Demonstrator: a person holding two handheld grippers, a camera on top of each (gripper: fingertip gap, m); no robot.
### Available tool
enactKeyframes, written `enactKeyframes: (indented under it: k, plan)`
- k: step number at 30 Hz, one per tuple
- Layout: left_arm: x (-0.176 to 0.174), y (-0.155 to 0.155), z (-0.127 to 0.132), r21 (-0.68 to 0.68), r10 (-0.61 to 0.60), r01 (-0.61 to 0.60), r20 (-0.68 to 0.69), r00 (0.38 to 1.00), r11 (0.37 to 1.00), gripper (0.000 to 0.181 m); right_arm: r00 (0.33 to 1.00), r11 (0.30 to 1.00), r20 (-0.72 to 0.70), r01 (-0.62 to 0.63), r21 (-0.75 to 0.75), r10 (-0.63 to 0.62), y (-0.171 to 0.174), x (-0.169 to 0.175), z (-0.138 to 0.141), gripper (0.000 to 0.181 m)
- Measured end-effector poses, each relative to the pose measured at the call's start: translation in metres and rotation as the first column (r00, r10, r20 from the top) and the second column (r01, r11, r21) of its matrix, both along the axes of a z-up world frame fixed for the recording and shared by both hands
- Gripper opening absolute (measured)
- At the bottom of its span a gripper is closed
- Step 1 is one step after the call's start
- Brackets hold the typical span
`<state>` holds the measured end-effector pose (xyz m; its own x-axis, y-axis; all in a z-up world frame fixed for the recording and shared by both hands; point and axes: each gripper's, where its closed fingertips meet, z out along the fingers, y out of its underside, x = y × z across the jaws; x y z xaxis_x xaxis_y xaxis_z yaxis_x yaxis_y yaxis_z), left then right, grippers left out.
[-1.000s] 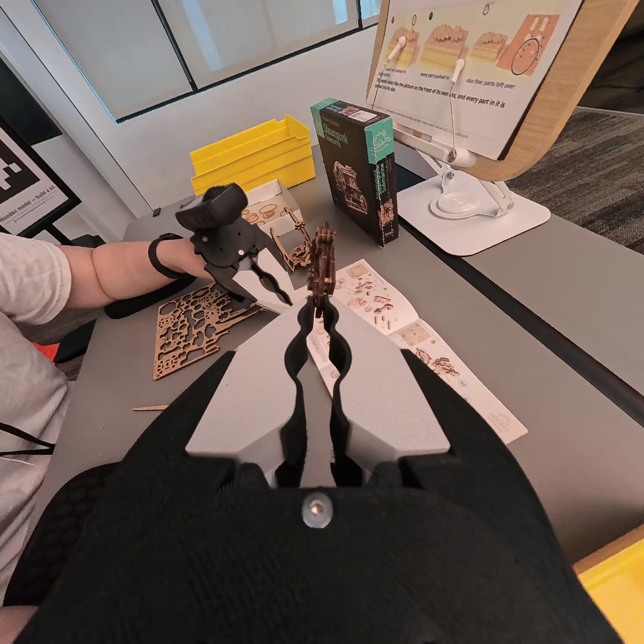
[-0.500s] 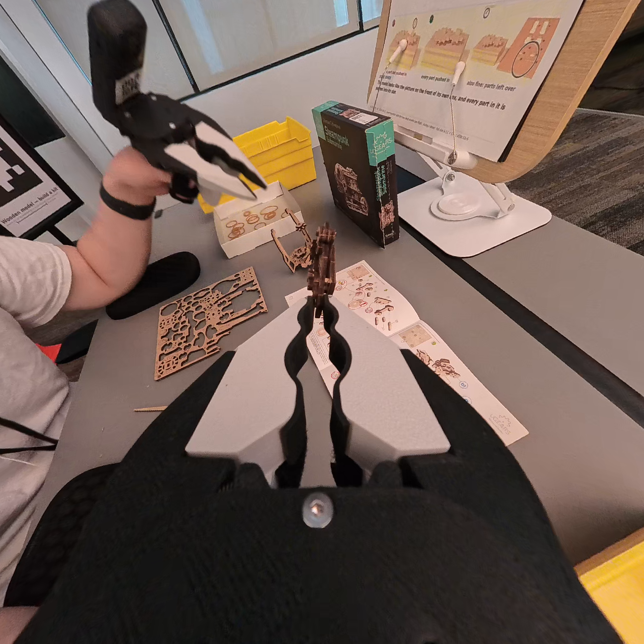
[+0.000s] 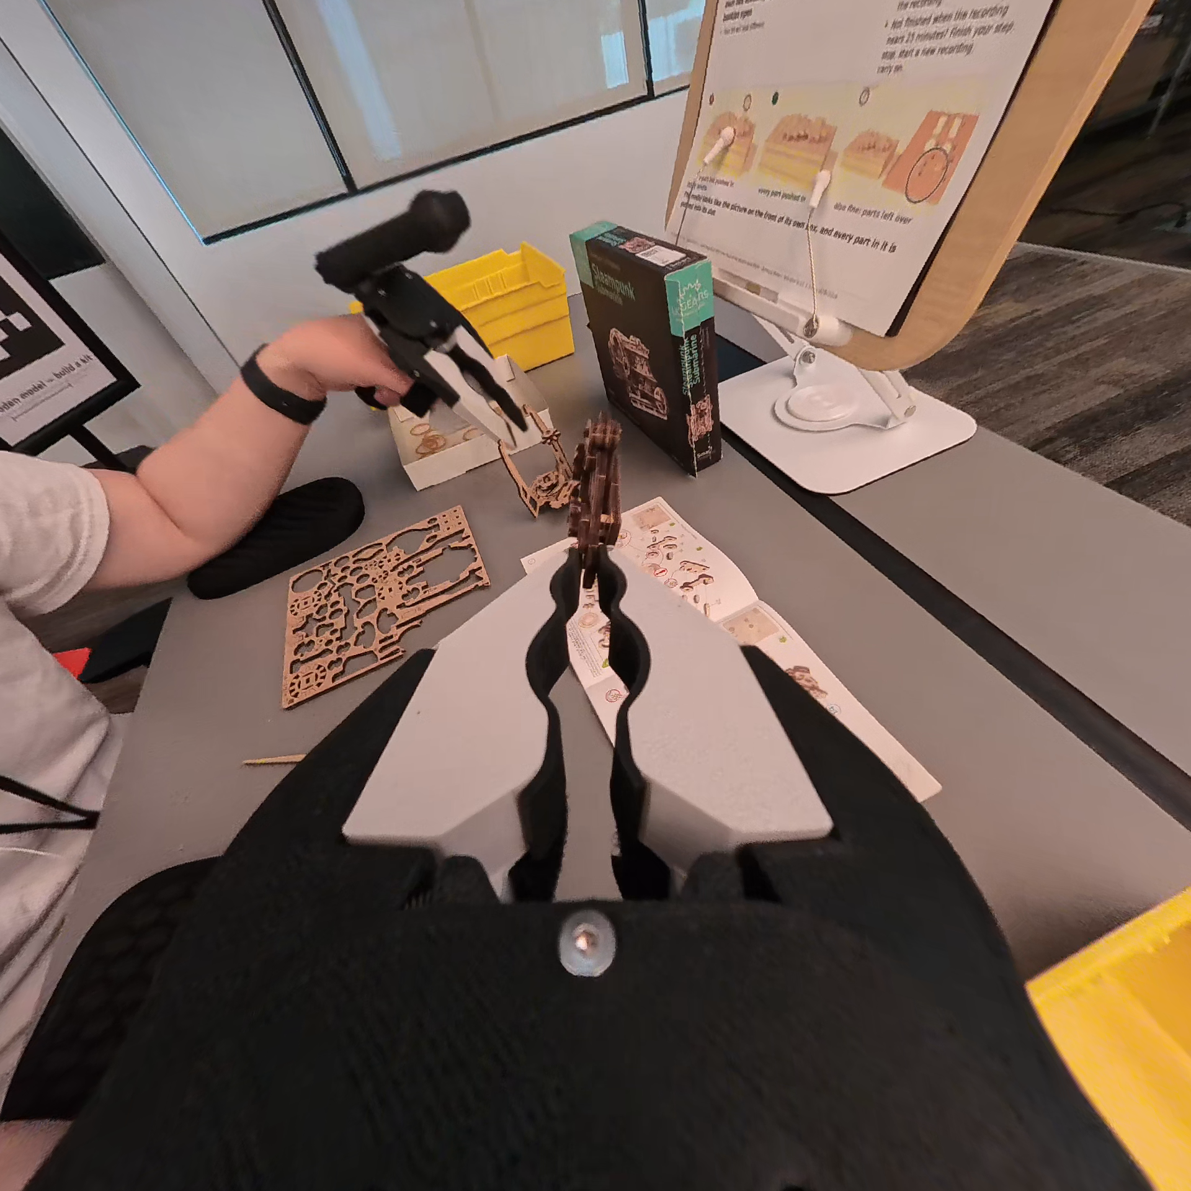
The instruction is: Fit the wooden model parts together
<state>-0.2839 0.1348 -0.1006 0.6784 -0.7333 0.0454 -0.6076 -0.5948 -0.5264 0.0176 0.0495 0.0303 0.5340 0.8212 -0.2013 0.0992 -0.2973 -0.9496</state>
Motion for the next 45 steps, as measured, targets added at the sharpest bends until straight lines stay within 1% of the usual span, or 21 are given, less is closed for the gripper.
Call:
enactKeyframes:
  k: [1, 5, 9, 10, 13, 14, 16, 19, 22, 26, 27, 29, 31, 34, 35, 37, 39, 41, 43, 44, 45]
  plan:
    - [0.0, 0.003, -0.005, -0.019, 0.011, -0.01, 0.011, 1.0, 1.0, 0.031, 1.0, 1.0, 0.0, 0.003, 0.005, -0.003, -0.001, 0.002, 0.002, 0.004]
    - [-0.001, 0.002, -0.021, -0.108, 0.028, -0.022, 0.051, 0.998, 0.994, 0.029, 1.0, 1.0, -0.002, 0.01, 0.014, -0.01, -0.002, 0.004, 0.004, 0.003]
    - [0.012, -0.005, -0.028, -0.188, 0.021, -0.002, 0.101, 0.995, 0.982, 0.028, 1.0, 1.0, 0.024, 0.0, -0.014, 0.0, -0.001, 0.001, -0.002, 0.003]
    - [0.016, -0.007, -0.03, -0.197, 0.012, 0.01, 0.109, 0.994, 0.98, 0.028, 0.999, 0.999, 0.036, -0.022, -0.043, 0.024, -0.004, -0.003, -0.007, 0.003]
    - [0.018, -0.008, -0.034, -0.201, 0.007, 0.012, 0.092, 0.996, 0.98, 0.027, 0.977, 0.973, 0.106, -0.169, -0.158, 0.187, -0.027, -0.022, -0.032, 0.004]
    - [0.019, -0.008, -0.033, -0.202, 0.002, 0.017, 0.094, 0.996, 0.979, 0.026, 0.961, 0.954, 0.122, -0.22, -0.204, 0.248, -0.036, -0.029, -0.041, 0.004]
    - [0.02, -0.01, -0.03, -0.208, -0.004, 0.027, 0.109, 0.994, 0.978, 0.023, 0.921, 0.893, 0.134, -0.306, -0.329, 0.365, -0.053, -0.044, -0.062, 0.004]
    - [0.02, -0.013, -0.023, -0.217, -0.019, 0.045, 0.122, 0.992, 0.975, 0.018, 0.861, 0.802, 0.169, -0.353, -0.483, 0.481, -0.064, -0.065, -0.094, 0.004]
    - [0.019, -0.014, -0.015, -0.21, -0.031, 0.059, 0.135, 0.99, 0.976, 0.013, 0.818, 0.715, 0.136, -0.394, -0.577, 0.559, -0.066, -0.094, -0.115, 0.004]
    - [0.021, -0.016, -0.006, -0.189, -0.051, 0.079, 0.147, 0.988, 0.979, 0.009, 0.811, 0.626, 0.07, -0.391, -0.674, 0.581, -0.062, -0.116, -0.138, 0.003]
    - [0.021, -0.017, -0.004, -0.189, -0.062, 0.091, 0.151, 0.987, 0.978, 0.0, 0.81, 0.609, 0.045, -0.401, -0.684, 0.585, -0.061, -0.12, -0.14, 0.003]
    - [0.024, -0.023, 0.0, -0.205, -0.087, 0.12, 0.163, 0.983, 0.971, 0.0, 0.81, 0.572, 0.022, -0.394, -0.72, 0.586, -0.062, -0.125, -0.149, 0.003]
    - [0.027, -0.028, 0.005, -0.222, -0.104, 0.145, 0.189, 0.977, 0.964, 0.0, 0.819, 0.563, 0.057, -0.341, -0.753, 0.571, -0.059, -0.124, -0.164, 0.004]
    - [0.029, -0.031, 0.019, -0.212, -0.114, 0.163, 0.228, 0.967, 0.964, 0.0, 0.82, 0.527, 0.021, -0.347, -0.776, 0.572, -0.062, -0.125, -0.17, 0.004]
    - [0.029, -0.031, 0.024, -0.2, -0.117, 0.165, 0.233, 0.965, 0.966, 0.0, 0.82, 0.528, 0.033, -0.336, -0.78, 0.571, -0.062, -0.123, -0.173, 0.005]
    - [0.026, -0.031, 0.033, -0.176, -0.124, 0.168, 0.237, 0.964, 0.97, 0.0, 0.822, 0.552, 0.064, -0.321, -0.77, 0.566, -0.058, -0.119, -0.177, 0.014]
    - [0.023, -0.031, 0.044, -0.145, -0.129, 0.167, 0.239, 0.962, 0.975, 0.0, 0.832, 0.596, 0.115, -0.286, -0.75, 0.543, -0.051, -0.111, -0.177, 0.024]
    - [0.02, -0.032, 0.055, -0.111, -0.136, 0.167, 0.248, 0.959, 0.98, 0.0, 0.834, 0.639, 0.175, -0.248, -0.728, 0.523, -0.048, -0.103, -0.173, 0.026]
    - [0.017, -0.034, 0.067, -0.081, -0.146, 0.171, 0.257, 0.955, 0.982, 0.0, 0.827, 0.697, 0.265, -0.197, -0.69, 0.496, -0.047, -0.095, -0.162, 0.026]
    - [0.016, -0.034, 0.074, -0.062, -0.15, 0.172, 0.26, 0.954, 0.983, 0.0, 0.83, 0.743, 0.297, -0.194, -0.641, 0.473, -0.044, -0.099, -0.151, 0.026]
    - [0.014, -0.035, 0.08, -0.042, -0.156, 0.172, 0.263, 0.952, 0.984, 0.0, 0.838, 0.808, 0.333, -0.197, -0.555, 0.432, -0.035, -0.108, -0.137, 0.026]
